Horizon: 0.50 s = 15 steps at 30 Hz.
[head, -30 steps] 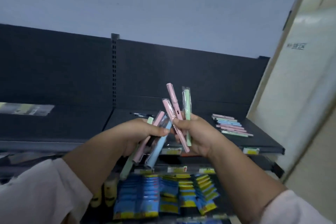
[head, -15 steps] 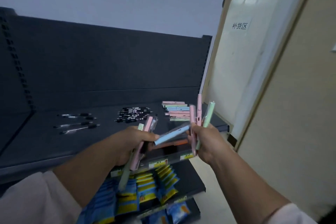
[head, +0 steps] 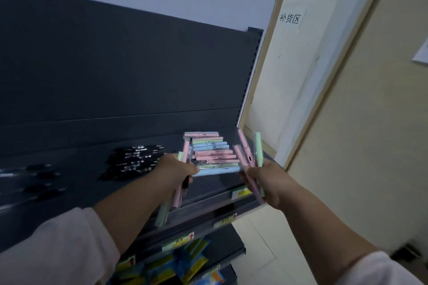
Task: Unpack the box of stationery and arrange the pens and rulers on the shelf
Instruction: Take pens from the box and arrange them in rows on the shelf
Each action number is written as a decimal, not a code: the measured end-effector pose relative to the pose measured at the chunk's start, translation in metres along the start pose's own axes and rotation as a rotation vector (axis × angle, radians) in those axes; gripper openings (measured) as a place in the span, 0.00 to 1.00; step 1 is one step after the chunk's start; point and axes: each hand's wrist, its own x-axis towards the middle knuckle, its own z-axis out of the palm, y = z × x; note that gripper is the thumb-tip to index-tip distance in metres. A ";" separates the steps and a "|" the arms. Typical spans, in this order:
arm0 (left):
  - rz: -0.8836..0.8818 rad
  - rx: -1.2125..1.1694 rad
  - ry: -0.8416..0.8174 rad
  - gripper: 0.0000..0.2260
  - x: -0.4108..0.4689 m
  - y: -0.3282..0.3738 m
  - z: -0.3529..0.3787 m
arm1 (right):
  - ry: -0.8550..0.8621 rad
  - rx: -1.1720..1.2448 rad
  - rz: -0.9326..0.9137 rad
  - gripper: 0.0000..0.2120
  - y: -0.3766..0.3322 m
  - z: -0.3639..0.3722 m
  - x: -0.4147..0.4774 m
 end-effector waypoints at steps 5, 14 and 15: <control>-0.040 0.052 0.036 0.06 0.039 -0.009 0.025 | -0.066 -0.182 -0.024 0.04 0.001 -0.015 0.048; -0.190 0.123 0.203 0.10 0.090 -0.026 0.065 | -0.353 -0.386 0.057 0.05 0.008 -0.039 0.161; -0.211 0.128 0.216 0.11 0.093 -0.026 0.068 | -0.398 -0.418 0.065 0.04 0.007 -0.042 0.170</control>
